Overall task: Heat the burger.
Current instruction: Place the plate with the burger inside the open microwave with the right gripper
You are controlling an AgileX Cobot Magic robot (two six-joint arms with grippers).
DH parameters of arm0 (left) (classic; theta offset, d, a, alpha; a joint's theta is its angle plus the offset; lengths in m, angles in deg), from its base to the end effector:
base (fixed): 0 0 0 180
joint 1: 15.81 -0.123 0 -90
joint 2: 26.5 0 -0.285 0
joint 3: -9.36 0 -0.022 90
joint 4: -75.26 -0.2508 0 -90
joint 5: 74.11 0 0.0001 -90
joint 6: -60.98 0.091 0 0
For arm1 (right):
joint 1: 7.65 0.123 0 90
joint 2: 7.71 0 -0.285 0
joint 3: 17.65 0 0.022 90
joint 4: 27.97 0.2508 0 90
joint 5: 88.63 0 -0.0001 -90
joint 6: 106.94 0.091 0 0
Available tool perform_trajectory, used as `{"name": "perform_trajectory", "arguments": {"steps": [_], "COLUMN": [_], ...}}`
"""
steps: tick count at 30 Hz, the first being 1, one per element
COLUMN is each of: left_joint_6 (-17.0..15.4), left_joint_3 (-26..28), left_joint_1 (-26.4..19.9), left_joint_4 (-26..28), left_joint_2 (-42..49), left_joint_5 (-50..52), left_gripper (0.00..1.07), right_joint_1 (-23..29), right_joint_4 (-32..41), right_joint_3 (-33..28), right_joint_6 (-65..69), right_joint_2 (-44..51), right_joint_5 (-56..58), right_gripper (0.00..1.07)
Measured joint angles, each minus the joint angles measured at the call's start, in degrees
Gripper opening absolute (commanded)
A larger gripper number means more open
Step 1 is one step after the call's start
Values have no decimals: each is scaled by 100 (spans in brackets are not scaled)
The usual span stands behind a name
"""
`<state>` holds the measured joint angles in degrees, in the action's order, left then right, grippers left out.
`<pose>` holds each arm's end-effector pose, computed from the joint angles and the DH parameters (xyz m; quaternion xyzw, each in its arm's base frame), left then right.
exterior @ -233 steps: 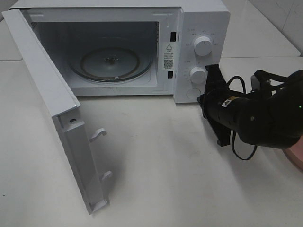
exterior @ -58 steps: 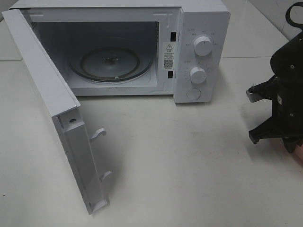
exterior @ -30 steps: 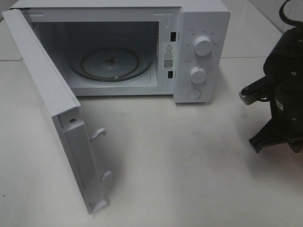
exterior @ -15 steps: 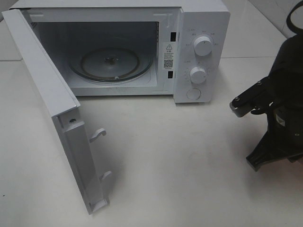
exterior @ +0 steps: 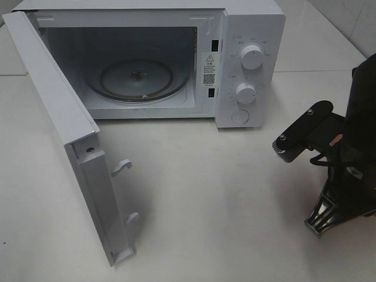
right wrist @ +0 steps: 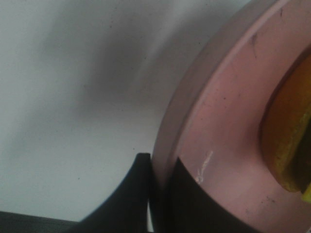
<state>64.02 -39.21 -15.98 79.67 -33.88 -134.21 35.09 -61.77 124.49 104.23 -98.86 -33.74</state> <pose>-0.0056 -0.0061 0.2784 0.0226 0.8474 -0.0236 0.5300 0.1868 0.1162 0.1862 -0.2707 0.9337 -0.2050 0.1134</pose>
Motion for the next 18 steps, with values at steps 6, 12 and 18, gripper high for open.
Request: {"name": "perform_trajectory", "arguments": {"steps": [6, 12, 18], "left_joint_6": [0, 0, 0], "left_joint_3": [0, 0, 0], "left_joint_1": [0, 0, 0], "left_joint_4": [0, 0, 0], "left_joint_2": [0, 0, 0], "left_joint_5": [0, 0, 0], "left_gripper": [98, 98, 98], "right_joint_1": [544, 1180, 1707], "right_joint_4": [-11, -6, -6], "right_joint_3": [-23, -40, -40], "right_joint_6": [0, 0, -34], "right_joint_2": [97, 109, 109], "right_joint_5": [275, 344, 407], "right_gripper": [0, 0, 0]}}
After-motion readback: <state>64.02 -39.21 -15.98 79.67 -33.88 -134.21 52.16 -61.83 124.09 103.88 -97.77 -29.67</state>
